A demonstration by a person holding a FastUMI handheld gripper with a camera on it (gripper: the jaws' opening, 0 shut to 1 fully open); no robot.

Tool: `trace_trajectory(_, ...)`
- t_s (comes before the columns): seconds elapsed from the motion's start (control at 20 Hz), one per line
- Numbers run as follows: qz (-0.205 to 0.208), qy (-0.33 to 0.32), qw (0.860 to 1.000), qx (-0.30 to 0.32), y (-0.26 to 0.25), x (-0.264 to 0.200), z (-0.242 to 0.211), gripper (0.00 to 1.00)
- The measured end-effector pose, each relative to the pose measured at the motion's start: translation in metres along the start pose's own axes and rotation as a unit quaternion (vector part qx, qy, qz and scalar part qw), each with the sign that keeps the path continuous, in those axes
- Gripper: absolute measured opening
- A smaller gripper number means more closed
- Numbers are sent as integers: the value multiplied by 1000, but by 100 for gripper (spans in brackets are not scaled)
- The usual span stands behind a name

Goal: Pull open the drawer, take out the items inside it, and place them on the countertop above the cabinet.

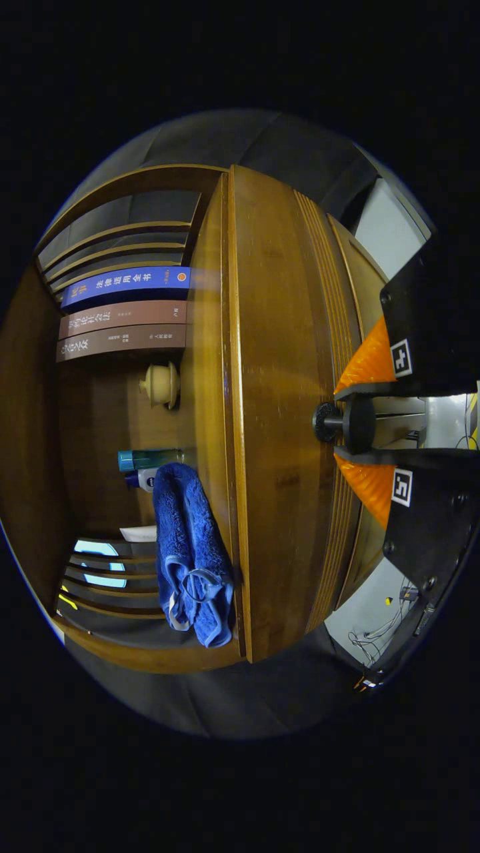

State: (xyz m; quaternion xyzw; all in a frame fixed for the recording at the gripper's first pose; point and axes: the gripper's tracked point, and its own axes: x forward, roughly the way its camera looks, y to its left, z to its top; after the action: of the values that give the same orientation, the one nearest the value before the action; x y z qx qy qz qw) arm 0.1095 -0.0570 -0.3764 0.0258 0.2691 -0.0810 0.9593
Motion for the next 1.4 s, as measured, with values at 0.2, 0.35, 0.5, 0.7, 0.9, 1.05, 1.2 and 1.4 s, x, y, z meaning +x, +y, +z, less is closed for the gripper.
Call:
trace_trajectory(0.2, 3, 4, 1000, 0, 0, -6, -2, 35)
trace_trajectory(0.35, 2, 9, 1000, 0, -1, -19, -8, 35)
trace_trajectory(0.5, 5, 15, 1000, 0, 0, -40, -16, 35)
trace_trajectory(0.7, 3, 26, 1000, 3, 1, -75, -30, 35)
trace_trajectory(0.9, 2, 36, 999, 7, 2, -106, -43, 35)
trace_trajectory(1.05, -1, 43, 999, 9, 1, -129, -51, 35)
trace_trajectory(1.2, -2, 47, 999, 11, 3, -147, -59, 34)
trace_trajectory(1.4, -2, 54, 998, 19, 4, -165, -67, 34)
